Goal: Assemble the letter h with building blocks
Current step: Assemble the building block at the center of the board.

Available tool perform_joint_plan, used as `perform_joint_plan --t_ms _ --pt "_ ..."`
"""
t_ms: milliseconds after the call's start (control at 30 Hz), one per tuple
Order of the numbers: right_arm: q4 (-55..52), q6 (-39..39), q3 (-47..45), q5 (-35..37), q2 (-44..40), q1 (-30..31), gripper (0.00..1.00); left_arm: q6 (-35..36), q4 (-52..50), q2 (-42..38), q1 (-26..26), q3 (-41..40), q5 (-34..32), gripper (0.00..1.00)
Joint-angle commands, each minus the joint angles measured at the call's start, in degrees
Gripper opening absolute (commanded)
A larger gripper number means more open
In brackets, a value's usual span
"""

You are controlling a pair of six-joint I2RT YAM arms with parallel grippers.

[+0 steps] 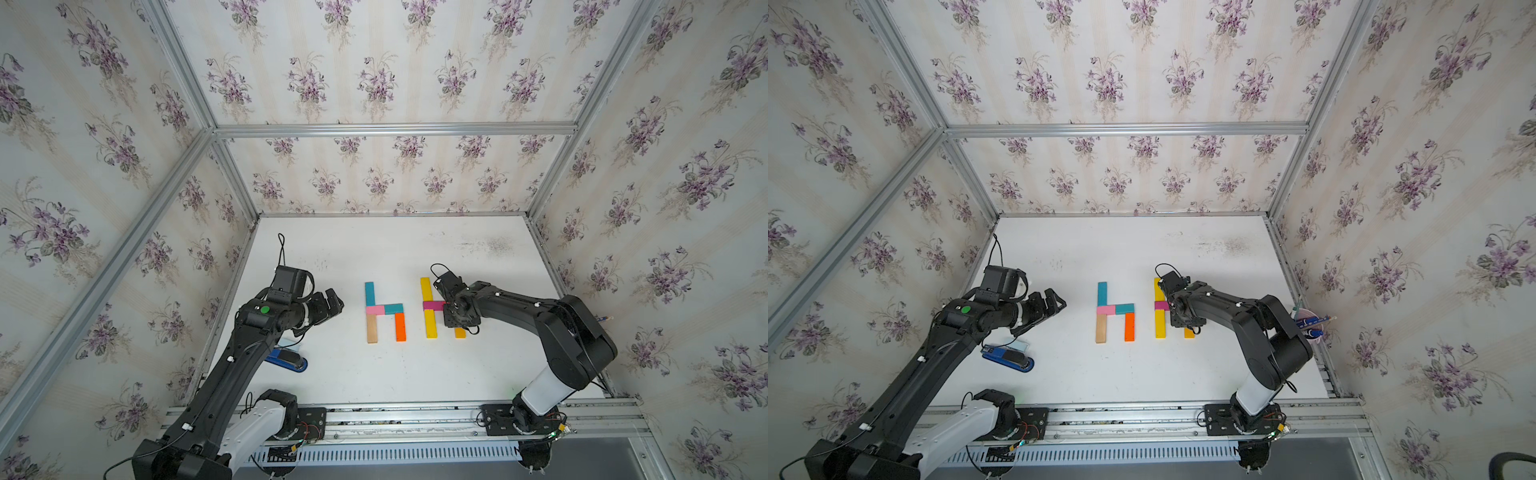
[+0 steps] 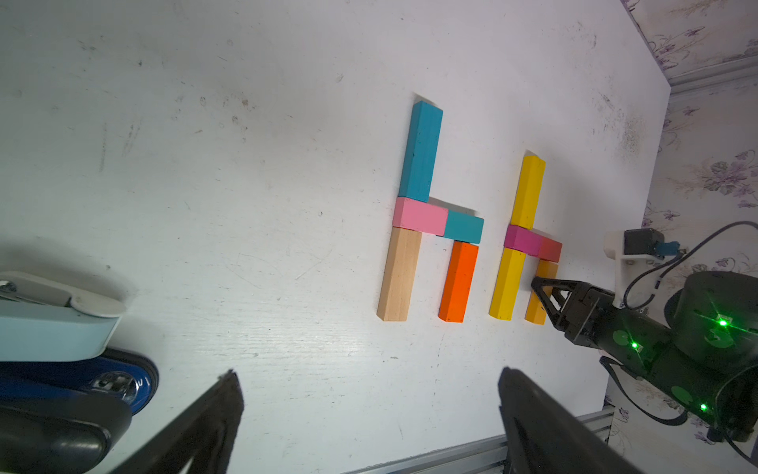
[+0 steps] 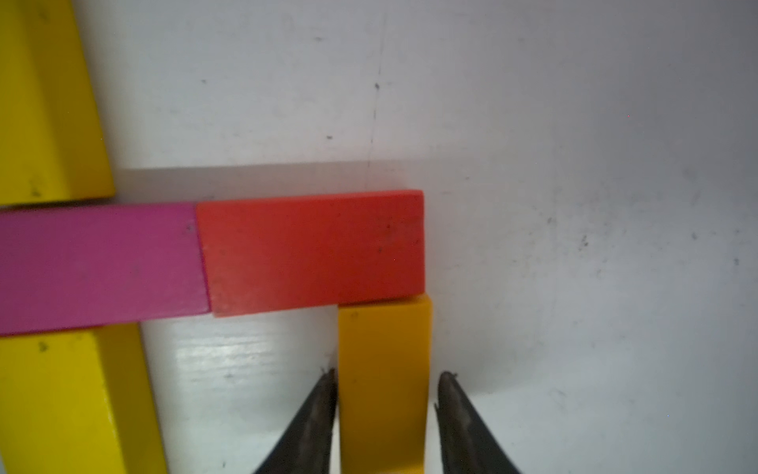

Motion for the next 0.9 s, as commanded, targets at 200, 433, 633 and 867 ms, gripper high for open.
perform_joint_plan --t_ms 200,433,633,867 --pt "-0.9 -0.4 -0.4 -4.4 2.3 0.1 0.54 0.4 0.8 -0.3 0.1 -0.1 -0.2 0.99" --pt "-0.6 -0.7 -0.7 -4.9 2.5 0.1 0.45 0.5 0.8 -0.4 0.1 -0.2 -0.2 0.99" --pt "-0.9 -0.3 -0.6 -4.3 2.5 0.1 0.45 0.4 0.8 -0.4 0.1 -0.2 -0.2 0.99" --pt "-1.6 0.6 -0.9 -3.4 2.7 -0.1 0.39 0.4 0.7 -0.5 0.1 -0.2 -0.1 0.99"
